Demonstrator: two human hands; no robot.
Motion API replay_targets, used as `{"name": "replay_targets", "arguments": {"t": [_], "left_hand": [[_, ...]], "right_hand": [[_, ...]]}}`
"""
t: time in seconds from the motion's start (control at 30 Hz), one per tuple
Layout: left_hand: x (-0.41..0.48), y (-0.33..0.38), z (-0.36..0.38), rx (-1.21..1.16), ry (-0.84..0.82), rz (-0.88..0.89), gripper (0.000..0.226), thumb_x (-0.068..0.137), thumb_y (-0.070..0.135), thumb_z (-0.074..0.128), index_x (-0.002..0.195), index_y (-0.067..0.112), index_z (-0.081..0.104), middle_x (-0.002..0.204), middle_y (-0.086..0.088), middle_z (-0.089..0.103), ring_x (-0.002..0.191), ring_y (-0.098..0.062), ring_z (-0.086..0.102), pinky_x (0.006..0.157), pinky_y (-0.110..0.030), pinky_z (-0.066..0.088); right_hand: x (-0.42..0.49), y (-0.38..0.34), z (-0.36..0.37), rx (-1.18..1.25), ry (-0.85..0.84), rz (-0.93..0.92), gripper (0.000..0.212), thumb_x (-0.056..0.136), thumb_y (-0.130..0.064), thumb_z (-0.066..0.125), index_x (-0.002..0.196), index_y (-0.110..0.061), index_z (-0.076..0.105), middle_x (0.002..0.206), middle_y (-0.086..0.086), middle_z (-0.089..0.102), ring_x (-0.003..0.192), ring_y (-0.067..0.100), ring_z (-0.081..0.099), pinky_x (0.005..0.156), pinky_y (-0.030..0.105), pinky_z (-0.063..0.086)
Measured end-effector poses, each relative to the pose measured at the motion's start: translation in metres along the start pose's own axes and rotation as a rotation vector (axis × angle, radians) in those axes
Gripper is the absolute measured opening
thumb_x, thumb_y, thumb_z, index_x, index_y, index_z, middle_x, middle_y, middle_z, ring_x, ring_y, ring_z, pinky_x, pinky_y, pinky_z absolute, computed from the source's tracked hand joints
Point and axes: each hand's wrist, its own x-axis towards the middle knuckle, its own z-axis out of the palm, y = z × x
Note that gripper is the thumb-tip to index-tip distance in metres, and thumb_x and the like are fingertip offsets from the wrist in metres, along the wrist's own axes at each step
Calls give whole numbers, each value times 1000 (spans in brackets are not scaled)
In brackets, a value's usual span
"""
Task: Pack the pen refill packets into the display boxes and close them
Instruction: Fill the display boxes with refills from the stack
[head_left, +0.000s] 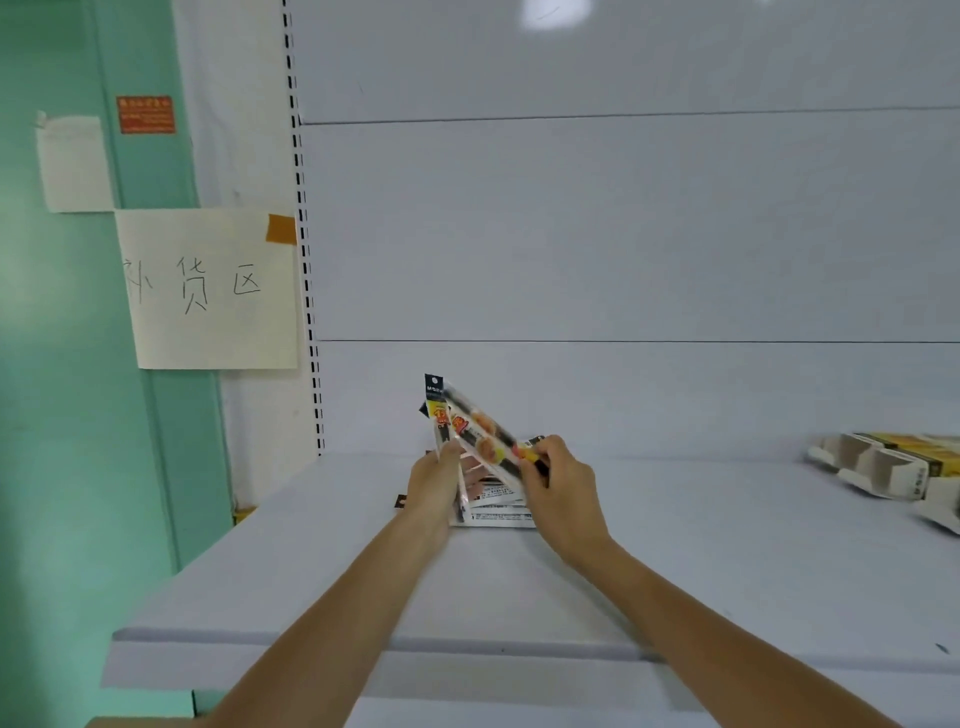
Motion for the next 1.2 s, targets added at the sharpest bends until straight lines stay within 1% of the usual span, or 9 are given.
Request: {"name": "replay_targets", "arguments": {"t": [0.13, 0.23, 0.4, 0.6, 0.7, 0.8, 0.93, 1.07, 1.2], "left_hand": [[-2, -1, 2, -14, -11, -9, 22, 99, 18, 38, 91, 11, 57, 85, -12, 64, 71, -25, 61, 61, -35, 53], [5, 3, -8, 141, 74, 88, 22, 98, 20, 38, 89, 13, 56, 92, -15, 66, 81, -29, 64, 77, -43, 55], [9, 13, -44, 445, 187, 228, 18, 96, 19, 39, 89, 14, 54, 87, -7, 64, 80, -25, 62, 74, -35, 49], [2, 20, -73, 395, 68, 128, 9, 92, 11, 49, 96, 11, 56, 88, -9, 66, 92, -28, 64, 91, -47, 49], [-20, 17, -60, 338, -96, 44, 25, 94, 7, 45, 119, 10, 52, 95, -9, 67, 83, -22, 66, 71, -34, 56], [-40, 13, -41, 308, -295, -25, 25, 97, 14, 39, 119, 16, 51, 100, -10, 68, 79, -25, 69, 65, -35, 58], [-58, -1, -26, 311, -344, -75, 23, 99, 25, 35, 104, 9, 52, 71, -8, 61, 43, -13, 51, 44, -22, 44], [-56, -8, -29, 232, -268, -62, 41, 95, 50, 38, 93, 11, 51, 62, -1, 41, 38, -7, 31, 40, -18, 27], [-57, -1, -32, 314, -297, 46, 15, 91, 11, 50, 76, 14, 47, 62, 1, 38, 41, -6, 32, 45, -20, 27]], "right_hand": [[-12, -2, 14, -75, -160, -59, 26, 91, -22, 55, 69, -19, 41, 63, -4, 47, 57, 12, 40, 52, 20, 32], [-1, 1, 5, -148, -107, -131, 16, 91, -23, 57, 80, -12, 54, 68, -5, 52, 60, 13, 45, 57, 26, 36], [5, 5, -15, -117, -45, -107, 17, 90, -8, 54, 88, -20, 64, 76, -11, 56, 67, 7, 49, 63, 22, 37], [13, -9, -28, -372, -74, -182, 23, 86, -4, 45, 76, -11, 64, 83, 2, 59, 76, 19, 53, 68, 32, 41], [18, -29, -21, -426, -111, -260, 23, 89, -7, 42, 77, -8, 62, 86, 6, 57, 79, 22, 53, 68, 33, 44], [21, -47, -11, -469, -129, -271, 23, 91, -9, 39, 85, -7, 61, 93, 7, 56, 82, 23, 53, 69, 33, 44], [21, -51, -3, -425, -168, -98, 20, 88, -9, 44, 106, -8, 52, 100, 7, 59, 87, 26, 55, 67, 32, 41], [12, -41, 2, -264, -136, 57, 46, 84, -13, 57, 125, -5, 39, 117, 11, 52, 103, 27, 54, 78, 34, 42], [3, -47, -4, 273, -361, 428, 55, 88, -45, 56, 119, 0, 55, 111, 13, 63, 102, 26, 59, 92, 40, 45]]}}
